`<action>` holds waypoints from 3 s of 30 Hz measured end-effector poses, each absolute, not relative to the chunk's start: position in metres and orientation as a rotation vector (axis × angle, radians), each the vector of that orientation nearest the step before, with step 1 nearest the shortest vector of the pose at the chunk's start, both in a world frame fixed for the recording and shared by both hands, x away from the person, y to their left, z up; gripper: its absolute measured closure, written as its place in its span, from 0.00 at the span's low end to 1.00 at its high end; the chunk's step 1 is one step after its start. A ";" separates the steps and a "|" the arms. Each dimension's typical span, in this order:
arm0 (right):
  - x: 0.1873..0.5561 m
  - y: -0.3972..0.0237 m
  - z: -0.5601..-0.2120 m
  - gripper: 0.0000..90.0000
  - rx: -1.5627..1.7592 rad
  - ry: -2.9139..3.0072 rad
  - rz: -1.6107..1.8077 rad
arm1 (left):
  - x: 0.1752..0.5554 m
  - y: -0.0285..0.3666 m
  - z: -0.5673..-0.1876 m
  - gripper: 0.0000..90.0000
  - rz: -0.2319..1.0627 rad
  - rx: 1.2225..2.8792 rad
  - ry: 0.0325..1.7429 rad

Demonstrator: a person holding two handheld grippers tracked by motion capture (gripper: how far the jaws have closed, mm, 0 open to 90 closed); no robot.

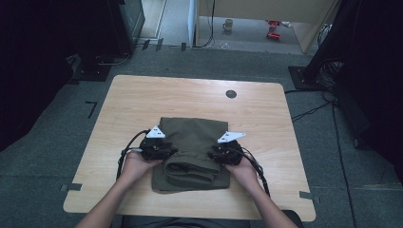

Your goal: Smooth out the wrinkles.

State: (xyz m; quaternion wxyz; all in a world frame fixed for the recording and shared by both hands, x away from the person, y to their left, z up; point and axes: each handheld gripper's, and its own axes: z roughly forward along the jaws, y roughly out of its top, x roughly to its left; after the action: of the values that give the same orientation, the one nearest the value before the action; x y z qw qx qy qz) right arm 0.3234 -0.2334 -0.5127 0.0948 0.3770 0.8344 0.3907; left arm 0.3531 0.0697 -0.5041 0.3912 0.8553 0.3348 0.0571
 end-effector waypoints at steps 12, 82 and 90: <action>0.361 -0.238 -0.508 0.65 1.280 2.394 1.138 | 0.383 0.069 -0.492 0.68 0.148 2.085 0.934; 0.305 -0.252 -0.489 0.48 1.157 2.332 1.209 | 0.309 0.098 -0.460 0.45 0.159 2.037 0.838; 0.310 -0.266 -0.486 0.43 1.214 2.279 1.232 | 0.315 0.113 -0.461 0.44 0.217 2.042 0.878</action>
State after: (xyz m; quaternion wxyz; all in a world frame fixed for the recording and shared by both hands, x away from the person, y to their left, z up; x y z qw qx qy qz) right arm 0.3096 -0.2659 -0.4862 0.1398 0.4202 0.7886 0.4265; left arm 0.3152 0.1133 -0.4610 0.4386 0.8218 0.3532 0.0872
